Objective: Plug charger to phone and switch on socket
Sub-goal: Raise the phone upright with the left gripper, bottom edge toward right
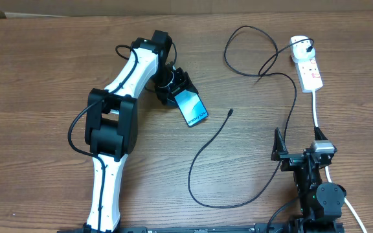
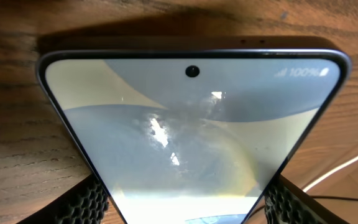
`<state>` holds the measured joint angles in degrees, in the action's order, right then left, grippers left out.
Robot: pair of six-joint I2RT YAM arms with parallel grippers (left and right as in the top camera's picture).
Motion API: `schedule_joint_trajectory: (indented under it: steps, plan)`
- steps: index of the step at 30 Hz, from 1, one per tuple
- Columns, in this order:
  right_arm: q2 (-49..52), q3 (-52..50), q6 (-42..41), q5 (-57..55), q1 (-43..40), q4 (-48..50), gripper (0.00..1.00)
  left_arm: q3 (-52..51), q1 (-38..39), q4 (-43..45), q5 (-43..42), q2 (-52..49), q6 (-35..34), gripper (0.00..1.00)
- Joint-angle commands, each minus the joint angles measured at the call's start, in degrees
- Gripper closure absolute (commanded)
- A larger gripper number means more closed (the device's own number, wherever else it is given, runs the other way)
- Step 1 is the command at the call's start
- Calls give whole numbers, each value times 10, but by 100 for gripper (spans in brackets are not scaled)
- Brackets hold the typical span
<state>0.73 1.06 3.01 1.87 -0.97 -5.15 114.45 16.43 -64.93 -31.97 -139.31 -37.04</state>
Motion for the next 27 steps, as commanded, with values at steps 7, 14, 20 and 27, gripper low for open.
schedule_joint_trajectory:
  steps: [7,14,20,27]
  plan:
    - [-6,-6,0,-5,3,3,0,-17,-14,0,-27,-34,41,39]
    - [-6,-6,0,-5,3,3,0,-10,-28,-16,-45,-32,53,39]
    - [-6,-6,0,-5,3,3,0,-10,-39,-17,-68,-28,63,39]
    - [-6,-6,0,-5,3,3,0,-10,-47,-20,-68,-19,67,39]
